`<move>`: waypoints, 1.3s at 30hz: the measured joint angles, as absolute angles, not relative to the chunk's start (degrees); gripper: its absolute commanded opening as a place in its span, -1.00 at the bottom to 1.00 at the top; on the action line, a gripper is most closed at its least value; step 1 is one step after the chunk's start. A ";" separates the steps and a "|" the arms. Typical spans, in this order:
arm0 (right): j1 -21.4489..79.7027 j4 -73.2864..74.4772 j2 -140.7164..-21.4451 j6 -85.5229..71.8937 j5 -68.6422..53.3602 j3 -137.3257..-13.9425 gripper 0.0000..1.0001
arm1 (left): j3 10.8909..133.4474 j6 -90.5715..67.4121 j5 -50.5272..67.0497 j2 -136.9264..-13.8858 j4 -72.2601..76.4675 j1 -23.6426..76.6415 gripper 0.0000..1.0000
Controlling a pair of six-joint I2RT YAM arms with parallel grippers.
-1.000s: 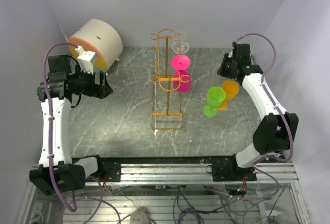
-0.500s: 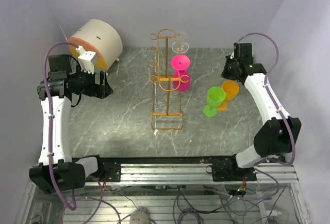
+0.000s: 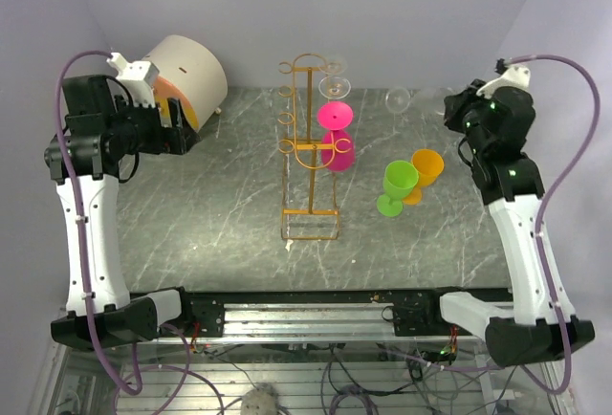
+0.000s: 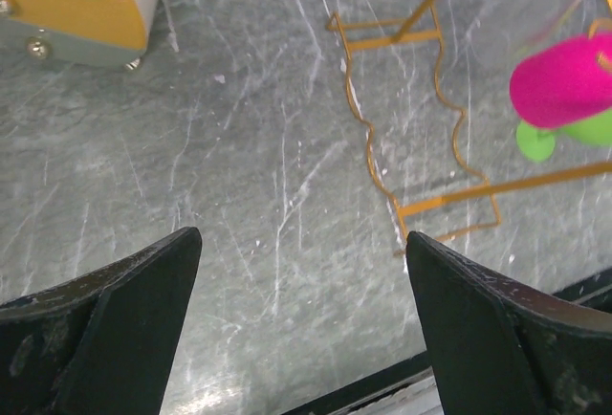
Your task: Place the wine glass upside down on the wine glass rack
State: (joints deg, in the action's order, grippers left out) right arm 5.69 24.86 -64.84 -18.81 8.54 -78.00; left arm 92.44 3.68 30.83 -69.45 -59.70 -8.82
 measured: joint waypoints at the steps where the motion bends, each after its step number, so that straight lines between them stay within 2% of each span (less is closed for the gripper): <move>1: 5.69 22.87 -63.35 -18.90 8.36 -77.67 -1.00 | 93.38 1.85 29.69 -69.43 -59.64 -8.80 0.98; 8: 5.69 8.43 -58.17 -19.38 6.33 -76.09 -1.00 | 99.59 -11.81 29.10 -70.39 -59.94 -9.56 0.98; 15: 7.66 -4.91 -60.51 -23.83 1.69 -76.05 -1.00 | 90.87 -30.72 44.97 -69.69 -52.36 -11.88 0.98; 20: 21.41 -9.74 -67.37 -19.57 7.31 -79.15 -1.00 | 80.95 -49.15 53.08 -69.63 -39.77 -12.05 0.98; 27: 38.87 -19.40 -76.64 -9.85 15.77 -83.09 -1.00 | 75.90 -71.29 52.60 -67.68 -20.86 -11.75 0.99; 28: 41.06 -21.50 -77.69 -7.97 17.45 -83.09 -1.00 | 76.18 -73.93 52.21 -67.20 -19.03 -11.42 0.92; 31: 47.05 -28.25 -81.23 -1.69 22.57 -83.11 -1.00 | 77.82 -79.50 50.50 -66.26 -16.16 -10.76 0.84; 39: 58.24 -43.22 -89.38 11.66 30.11 -82.85 -1.00 | 78.26 -86.43 46.13 -66.30 -14.92 -10.50 0.79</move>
State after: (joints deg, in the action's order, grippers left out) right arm 58.24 -43.22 -89.38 11.66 30.11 -82.85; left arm 78.26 -86.43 46.13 -66.30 -14.92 -10.50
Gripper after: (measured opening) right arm 0.047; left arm 0.910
